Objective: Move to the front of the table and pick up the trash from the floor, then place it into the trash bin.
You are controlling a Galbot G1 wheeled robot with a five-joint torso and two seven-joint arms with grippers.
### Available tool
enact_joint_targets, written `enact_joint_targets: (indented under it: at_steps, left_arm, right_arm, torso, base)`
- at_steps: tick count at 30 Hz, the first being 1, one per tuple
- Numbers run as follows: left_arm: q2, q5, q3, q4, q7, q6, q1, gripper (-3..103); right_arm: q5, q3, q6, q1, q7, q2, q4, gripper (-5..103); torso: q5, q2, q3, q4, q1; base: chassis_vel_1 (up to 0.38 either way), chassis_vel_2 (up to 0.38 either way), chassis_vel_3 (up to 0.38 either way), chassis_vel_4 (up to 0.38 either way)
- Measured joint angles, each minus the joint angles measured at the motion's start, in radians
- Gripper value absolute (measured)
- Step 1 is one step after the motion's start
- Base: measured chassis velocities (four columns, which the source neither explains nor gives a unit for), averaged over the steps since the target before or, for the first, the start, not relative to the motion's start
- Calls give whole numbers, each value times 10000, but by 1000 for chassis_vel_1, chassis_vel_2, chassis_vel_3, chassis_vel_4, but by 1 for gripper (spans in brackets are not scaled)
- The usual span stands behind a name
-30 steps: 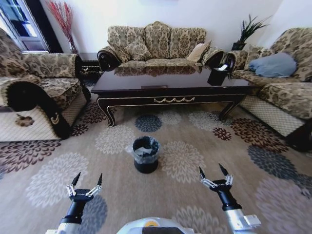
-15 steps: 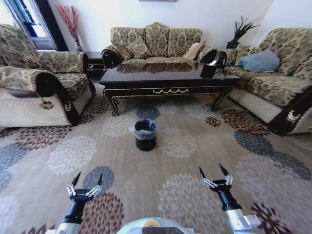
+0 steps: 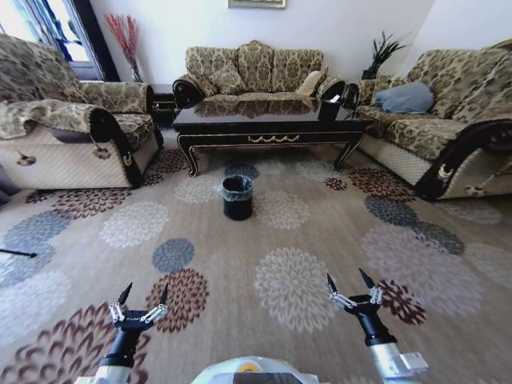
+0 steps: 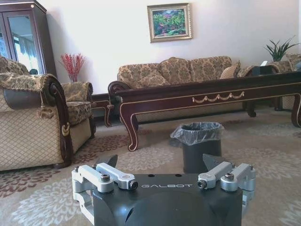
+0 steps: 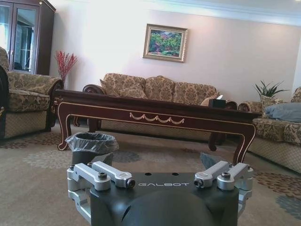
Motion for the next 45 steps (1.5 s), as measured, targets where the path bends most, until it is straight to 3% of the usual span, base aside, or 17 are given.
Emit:
enact_joint_targets:
  at_steps: [18, 45]
  left_arm:
    - [0, 0, 0, 0, 0, 0, 1, 100]
    - [1, 0, 0, -1, 1, 0, 0, 100]
  right_arm:
    - [0, 0, 0, -1, 0, 1, 0, 100]
    - [0, 0, 0, 1, 0, 0, 0, 100]
  torso:
    - [0, 1, -4, 0, -3]
    - [-1, 0, -3, 2, -1]
  base:
    - [277, -285, -278, 278]
    - [21, -15, -20, 22]
